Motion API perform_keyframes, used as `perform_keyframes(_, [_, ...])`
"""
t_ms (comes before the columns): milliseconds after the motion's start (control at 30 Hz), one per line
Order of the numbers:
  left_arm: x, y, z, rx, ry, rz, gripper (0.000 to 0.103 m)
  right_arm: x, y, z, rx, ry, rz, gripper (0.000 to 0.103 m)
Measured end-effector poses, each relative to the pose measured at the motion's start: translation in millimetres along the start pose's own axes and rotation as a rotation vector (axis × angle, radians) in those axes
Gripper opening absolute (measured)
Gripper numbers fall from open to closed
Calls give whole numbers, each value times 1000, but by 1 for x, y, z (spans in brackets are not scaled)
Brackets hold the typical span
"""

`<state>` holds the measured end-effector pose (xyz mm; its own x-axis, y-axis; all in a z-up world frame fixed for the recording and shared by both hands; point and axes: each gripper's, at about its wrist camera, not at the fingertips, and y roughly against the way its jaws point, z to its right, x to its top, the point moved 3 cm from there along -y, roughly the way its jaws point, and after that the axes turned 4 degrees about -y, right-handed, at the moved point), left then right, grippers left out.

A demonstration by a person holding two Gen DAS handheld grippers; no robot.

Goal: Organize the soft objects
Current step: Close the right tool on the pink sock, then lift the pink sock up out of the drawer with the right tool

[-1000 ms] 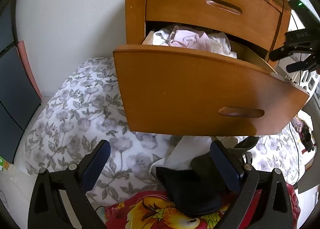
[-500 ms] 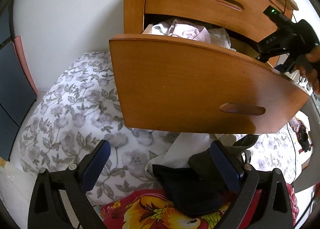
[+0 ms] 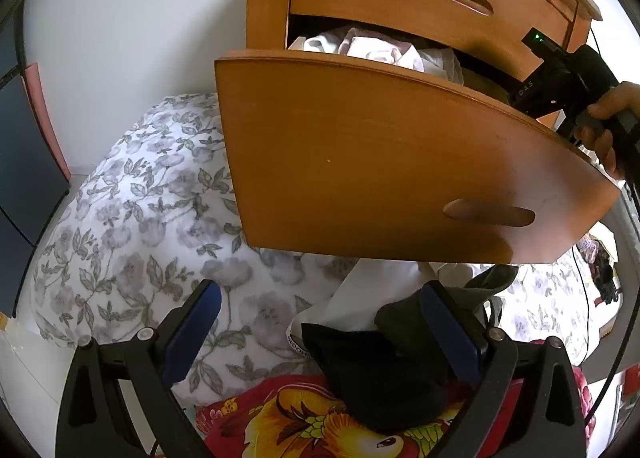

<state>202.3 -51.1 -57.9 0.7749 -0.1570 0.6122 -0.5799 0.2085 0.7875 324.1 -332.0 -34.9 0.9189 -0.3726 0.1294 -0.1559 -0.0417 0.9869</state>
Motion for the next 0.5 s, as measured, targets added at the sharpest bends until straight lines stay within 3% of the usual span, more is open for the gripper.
perform_keyframes(133, [0,-1,0,1,-1,-1,100,4,-1,1,-3,-9,9,43])
perform_keyframes(300, [-2,-1,1,4,-7,-6,100,5,4,-5,-10,27,41,23])
perform_keyframes(500, [-2,-1,1,5,-3,-8,100,-2,18,-7,5,47,78,19])
